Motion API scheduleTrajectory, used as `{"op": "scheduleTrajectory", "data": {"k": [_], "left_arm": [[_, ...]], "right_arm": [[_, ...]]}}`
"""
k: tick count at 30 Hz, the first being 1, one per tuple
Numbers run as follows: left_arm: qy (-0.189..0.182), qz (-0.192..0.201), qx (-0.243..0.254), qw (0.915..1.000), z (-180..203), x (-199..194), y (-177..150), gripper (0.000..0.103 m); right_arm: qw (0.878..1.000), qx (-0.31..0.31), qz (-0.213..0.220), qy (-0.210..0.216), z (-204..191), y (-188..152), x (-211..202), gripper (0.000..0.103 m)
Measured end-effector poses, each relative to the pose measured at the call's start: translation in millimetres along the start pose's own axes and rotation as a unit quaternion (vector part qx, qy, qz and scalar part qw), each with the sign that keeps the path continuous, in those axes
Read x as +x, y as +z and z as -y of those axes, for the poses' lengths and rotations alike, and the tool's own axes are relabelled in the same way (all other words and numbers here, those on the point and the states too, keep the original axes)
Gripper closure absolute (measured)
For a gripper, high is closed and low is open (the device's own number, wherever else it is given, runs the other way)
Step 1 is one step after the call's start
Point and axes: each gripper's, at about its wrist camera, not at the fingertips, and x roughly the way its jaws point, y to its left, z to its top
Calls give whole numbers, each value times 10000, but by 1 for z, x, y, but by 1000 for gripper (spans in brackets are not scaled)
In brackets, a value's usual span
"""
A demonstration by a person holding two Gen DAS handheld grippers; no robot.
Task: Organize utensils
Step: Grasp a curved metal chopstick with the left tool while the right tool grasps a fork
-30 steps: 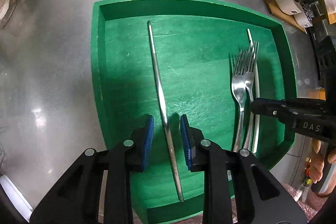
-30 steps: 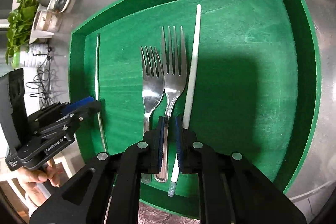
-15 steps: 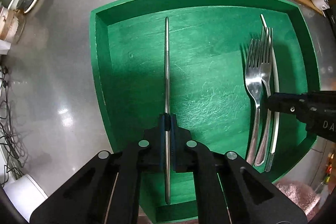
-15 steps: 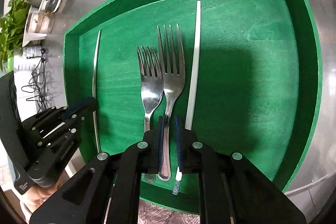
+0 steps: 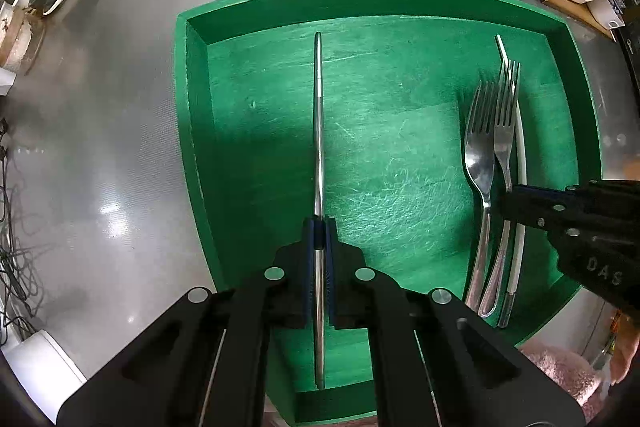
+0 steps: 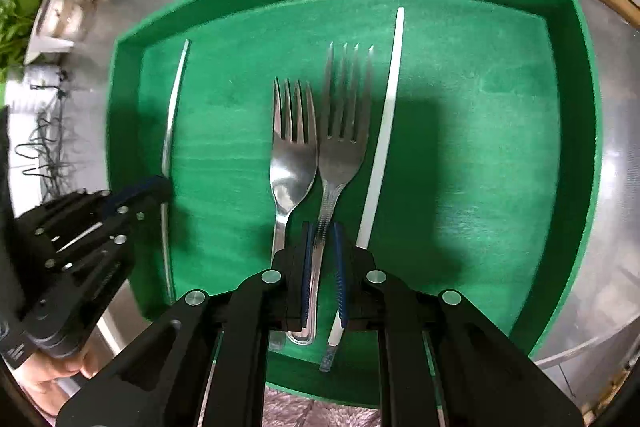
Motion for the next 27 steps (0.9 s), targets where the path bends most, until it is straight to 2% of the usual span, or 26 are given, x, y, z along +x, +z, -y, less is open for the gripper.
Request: {"op": "scheduleTrajectory", "data": {"k": [5,8,11,13,16,18,21,24,27], "left_arm": [[192,9,193,9996,9,-1,-2,99],[111,42,207,9997,8,-4,-3,99],[-390,110,-19,9992,-8,-6,-5,99],[-540,143,-50,9984,-12,-7,-5,99],[-778,206,-127,9967,-19,-7,-8,100],[-1070,226,-230,9937,-23,-6,-13,100],[-1290,350,-379,9903,-29,-8,-19,100],[-1636,516,-570,9835,-42,-11,-22,100],[-1772,772,-638,9791,-46,-21,-26,100]], "right_arm": [[9992,-67,-41,-393,-17,6,3,93],[9982,-250,199,-508,-29,2,2,94],[9993,-120,337,-147,-20,-1,1,97],[9993,23,353,128,-11,1,0,97],[9986,91,442,287,-1,1,-3,97],[9968,211,469,609,10,0,-6,97],[9946,243,564,842,17,-2,-10,97],[9900,265,682,1207,30,-4,-18,97],[9862,141,949,1346,38,-8,-31,97]]}}
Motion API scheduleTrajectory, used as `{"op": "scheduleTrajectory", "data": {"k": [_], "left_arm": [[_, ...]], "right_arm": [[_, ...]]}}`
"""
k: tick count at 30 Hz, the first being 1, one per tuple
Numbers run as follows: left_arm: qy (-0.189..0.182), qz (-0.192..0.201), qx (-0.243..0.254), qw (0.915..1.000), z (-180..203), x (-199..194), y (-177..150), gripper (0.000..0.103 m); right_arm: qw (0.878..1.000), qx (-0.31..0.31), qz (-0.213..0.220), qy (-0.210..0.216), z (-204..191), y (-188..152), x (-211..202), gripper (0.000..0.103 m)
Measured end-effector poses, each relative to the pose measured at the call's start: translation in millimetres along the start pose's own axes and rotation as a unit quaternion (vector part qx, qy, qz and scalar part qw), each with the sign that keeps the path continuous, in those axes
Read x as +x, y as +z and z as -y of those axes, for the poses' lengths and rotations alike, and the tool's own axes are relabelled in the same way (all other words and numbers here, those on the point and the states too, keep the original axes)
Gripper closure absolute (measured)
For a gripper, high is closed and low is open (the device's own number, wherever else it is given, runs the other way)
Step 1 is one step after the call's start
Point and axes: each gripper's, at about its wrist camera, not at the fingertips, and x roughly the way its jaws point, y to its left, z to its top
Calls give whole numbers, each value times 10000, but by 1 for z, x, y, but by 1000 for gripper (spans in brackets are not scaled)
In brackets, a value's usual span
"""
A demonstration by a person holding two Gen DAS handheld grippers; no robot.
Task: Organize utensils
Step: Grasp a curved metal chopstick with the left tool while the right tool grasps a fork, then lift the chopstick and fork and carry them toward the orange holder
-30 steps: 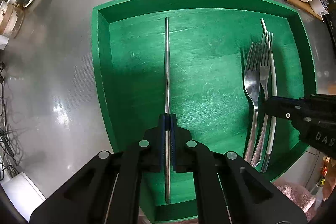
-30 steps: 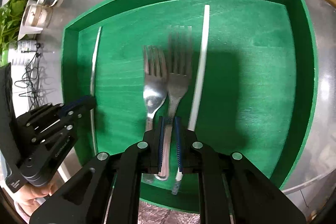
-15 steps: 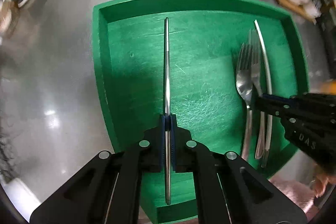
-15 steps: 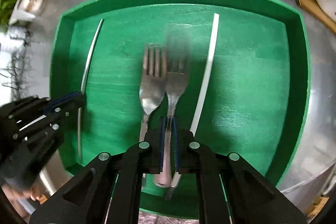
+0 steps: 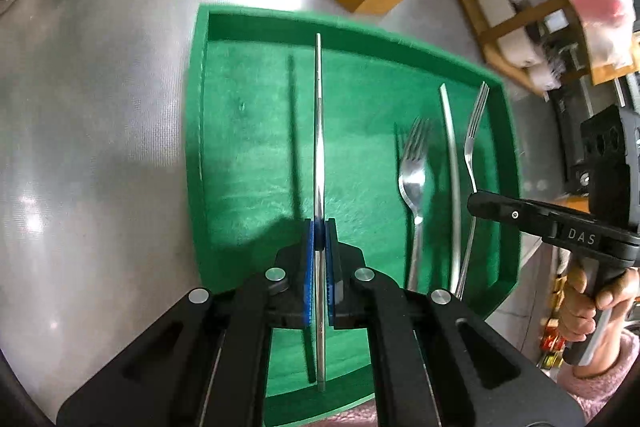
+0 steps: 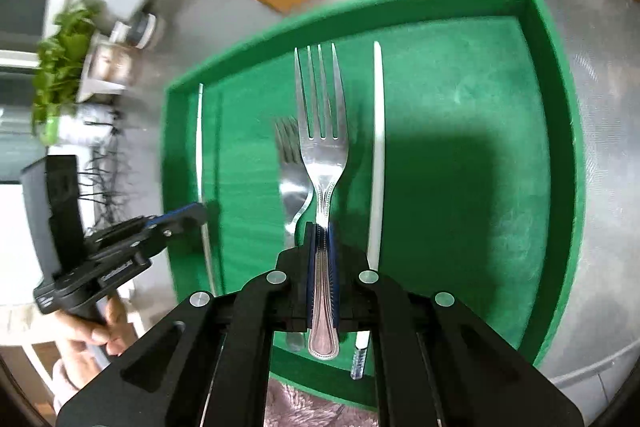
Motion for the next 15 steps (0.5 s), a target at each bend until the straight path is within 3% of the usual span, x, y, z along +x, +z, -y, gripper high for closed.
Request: {"op": "scheduleTrajectory", "data": {"k": [3,8,15], "left_arm": [[-230,326,-41,9992,-6,-13,-5,99],[-300,807,27,9963,-5,-25,-12,99],[-339,1637,433,9850,19,-52,-15,99]], "right_arm": [[9992,-224,333,-11,0,-1,-15,97],[9943,-639,846,-92,2,-3,-34,97],[9823,-1061,1533,-164,-6,-1,-48,97]]}}
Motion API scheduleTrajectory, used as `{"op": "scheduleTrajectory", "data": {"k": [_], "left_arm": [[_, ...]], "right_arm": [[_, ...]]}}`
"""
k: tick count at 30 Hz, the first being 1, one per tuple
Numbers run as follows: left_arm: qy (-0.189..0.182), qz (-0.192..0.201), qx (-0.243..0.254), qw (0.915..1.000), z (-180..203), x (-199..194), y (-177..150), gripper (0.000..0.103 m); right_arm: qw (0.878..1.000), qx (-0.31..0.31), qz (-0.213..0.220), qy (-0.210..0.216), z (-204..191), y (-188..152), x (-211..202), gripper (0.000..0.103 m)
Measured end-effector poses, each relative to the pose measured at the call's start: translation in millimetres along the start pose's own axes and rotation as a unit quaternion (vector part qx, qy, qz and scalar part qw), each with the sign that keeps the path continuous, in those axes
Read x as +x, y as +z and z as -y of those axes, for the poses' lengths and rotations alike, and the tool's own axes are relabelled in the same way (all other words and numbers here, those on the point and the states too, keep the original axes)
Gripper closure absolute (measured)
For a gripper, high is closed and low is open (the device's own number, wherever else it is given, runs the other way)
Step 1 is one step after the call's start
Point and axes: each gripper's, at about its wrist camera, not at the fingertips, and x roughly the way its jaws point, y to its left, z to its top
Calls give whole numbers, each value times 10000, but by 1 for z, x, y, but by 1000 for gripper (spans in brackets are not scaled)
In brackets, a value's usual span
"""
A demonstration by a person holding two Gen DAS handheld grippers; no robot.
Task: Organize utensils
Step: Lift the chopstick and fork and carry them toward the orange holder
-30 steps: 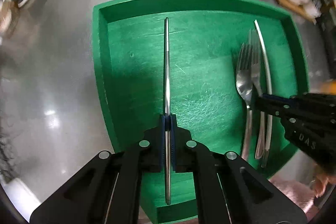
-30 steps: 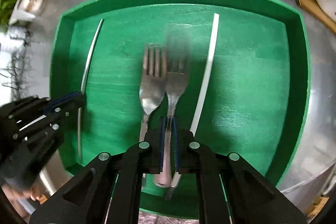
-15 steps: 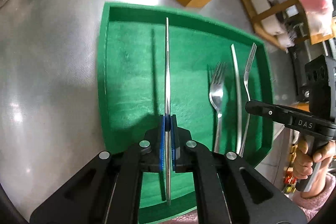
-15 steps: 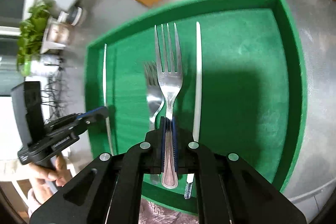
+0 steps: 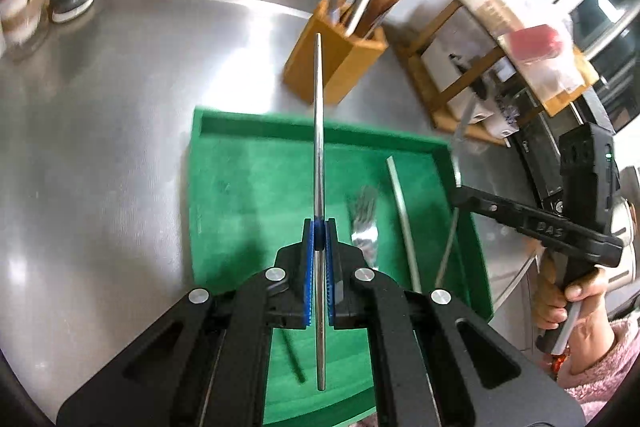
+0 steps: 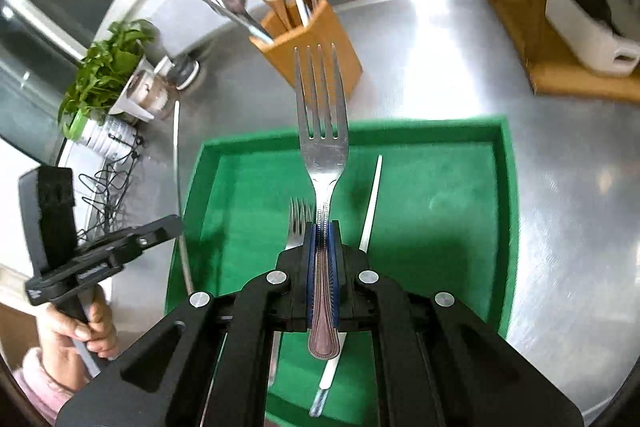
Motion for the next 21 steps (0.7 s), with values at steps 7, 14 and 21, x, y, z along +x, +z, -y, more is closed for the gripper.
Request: {"op": "scheduleTrajectory", "data": {"k": [7,14,21], "left_arm": [[-179,825,80,9964,23,-23,16,99],[-107,2008,292,9791,49,-38,33,99],[-41,2969,462,9538,65,-42,73,99]], "right_arm": [[9988,-91,474,-80,0,9,-14,97],[9891,-534,1364,-176,-15,32,-37,97],[9735,-739,2164,-29,-29,87,-48,97]]}}
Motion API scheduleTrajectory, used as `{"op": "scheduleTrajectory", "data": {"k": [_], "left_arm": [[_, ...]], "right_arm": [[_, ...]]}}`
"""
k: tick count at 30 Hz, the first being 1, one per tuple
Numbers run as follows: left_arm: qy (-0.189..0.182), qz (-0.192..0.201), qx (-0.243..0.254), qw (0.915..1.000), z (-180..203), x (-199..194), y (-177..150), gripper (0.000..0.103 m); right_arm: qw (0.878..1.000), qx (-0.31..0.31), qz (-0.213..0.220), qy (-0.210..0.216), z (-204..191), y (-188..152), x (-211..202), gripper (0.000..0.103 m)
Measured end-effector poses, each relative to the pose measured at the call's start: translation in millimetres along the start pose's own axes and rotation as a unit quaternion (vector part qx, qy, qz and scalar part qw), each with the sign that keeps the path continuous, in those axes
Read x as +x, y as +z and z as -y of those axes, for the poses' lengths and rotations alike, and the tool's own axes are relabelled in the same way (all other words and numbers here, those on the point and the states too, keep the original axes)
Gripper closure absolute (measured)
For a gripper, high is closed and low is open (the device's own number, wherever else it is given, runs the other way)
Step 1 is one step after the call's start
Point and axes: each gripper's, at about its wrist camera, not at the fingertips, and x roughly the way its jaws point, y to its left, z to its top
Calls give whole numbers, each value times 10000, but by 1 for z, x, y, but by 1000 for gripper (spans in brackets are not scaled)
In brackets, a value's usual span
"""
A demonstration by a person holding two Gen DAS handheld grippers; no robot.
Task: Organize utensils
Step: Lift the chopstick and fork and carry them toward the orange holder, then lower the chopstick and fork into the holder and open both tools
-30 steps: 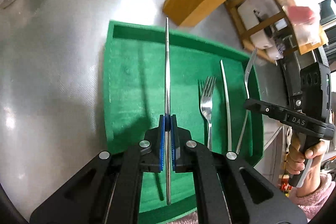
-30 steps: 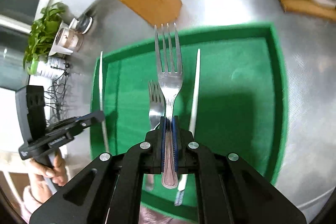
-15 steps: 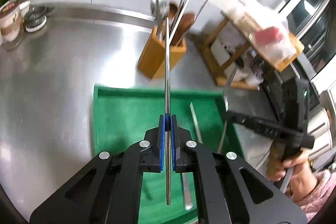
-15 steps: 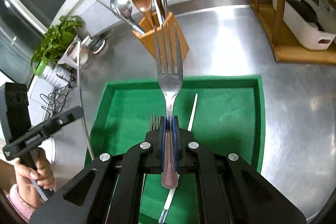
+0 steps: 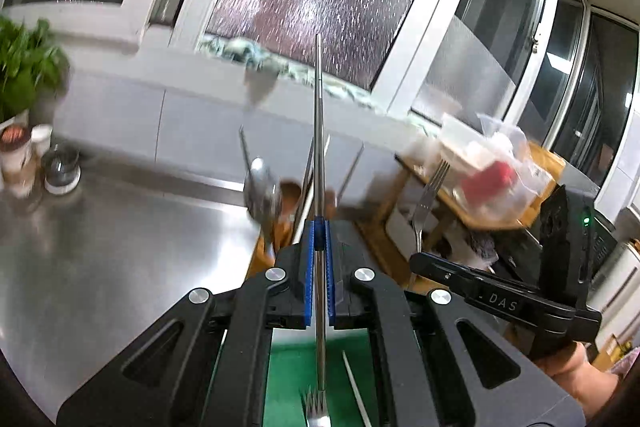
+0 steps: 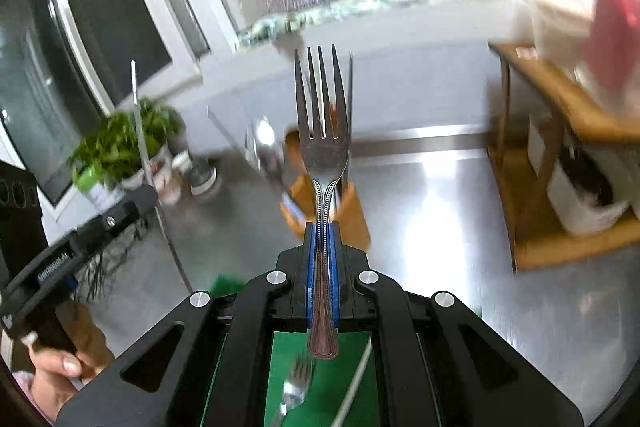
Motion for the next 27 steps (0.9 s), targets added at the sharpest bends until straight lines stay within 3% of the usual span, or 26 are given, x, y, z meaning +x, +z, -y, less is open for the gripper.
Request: {"op": "scheduleTrajectory", "data": {"k": [6,10,20,27], "left_arm": [[119,456,236,9986,6,37,29,99],[121,560,225,9981,3,65,37,99],[339,715,350,9962,-8,99,25,99],[446,659,512,9955,-14,103,-4,99]], "right_arm": [[9989,17,449,143,4,39,34,97],[9981,26,573,220,7,53,61,97],[9983,-165,499,249,10,39,92,97],[9985,-222,367,347,15,23,96,97]]}}
